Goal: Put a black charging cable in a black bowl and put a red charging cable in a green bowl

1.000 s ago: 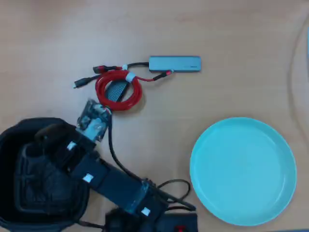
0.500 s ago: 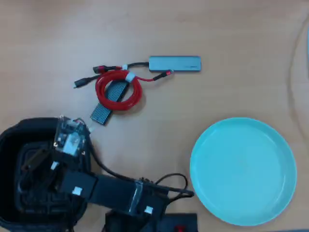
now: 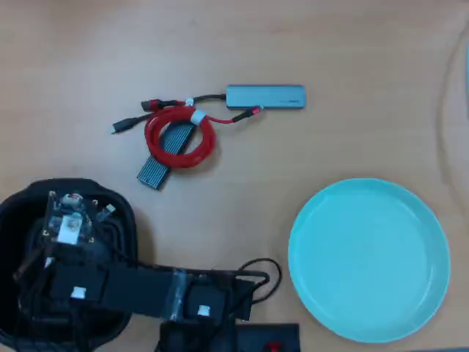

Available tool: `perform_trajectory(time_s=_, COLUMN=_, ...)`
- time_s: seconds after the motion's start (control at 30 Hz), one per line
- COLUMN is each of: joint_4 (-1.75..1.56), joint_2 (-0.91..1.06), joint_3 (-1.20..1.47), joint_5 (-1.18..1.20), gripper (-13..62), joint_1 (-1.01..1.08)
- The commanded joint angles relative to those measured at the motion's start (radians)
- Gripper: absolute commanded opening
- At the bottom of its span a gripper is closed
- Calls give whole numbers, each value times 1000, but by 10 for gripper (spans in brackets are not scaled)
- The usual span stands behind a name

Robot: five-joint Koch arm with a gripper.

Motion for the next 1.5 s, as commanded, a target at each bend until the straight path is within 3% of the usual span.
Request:
perform_trajectory(time_s=0.0, joint_4=-97, joint_2=-38, joint_3=-40, joint_5=-11, gripper=-65, joint_1=-12)
perform_trajectory(time_s=0.3, joint_4=-100, joint_2=-169, joint_3=26, joint_5=-11, gripper=-62, joint_1=6)
perform_trajectory(time_s=0.43, joint_4=-92, joint_2=-202, joint_3=55, joint_5=-12, gripper=-23, joint_1=31)
perform_trajectory(time_s=0.6, joint_4=-67, joint_2=-218, joint_3=78, joint_5=-11, gripper=115, joint_1=55)
perform_trajectory(time_s=0.83, joint_4=107, joint_2=-219, joint_3=87, joint_5=-15, gripper=403, joint_1=55)
perform_trajectory(time_s=1.0, joint_4=112, joint_2=-219, joint_3=77, joint_5=2, gripper=519, joint_1=61)
perform_trajectory(time_s=1.47, joint_4=118, joint_2=-328, joint_3=-37, joint_5=-75, gripper=528, joint_1=110)
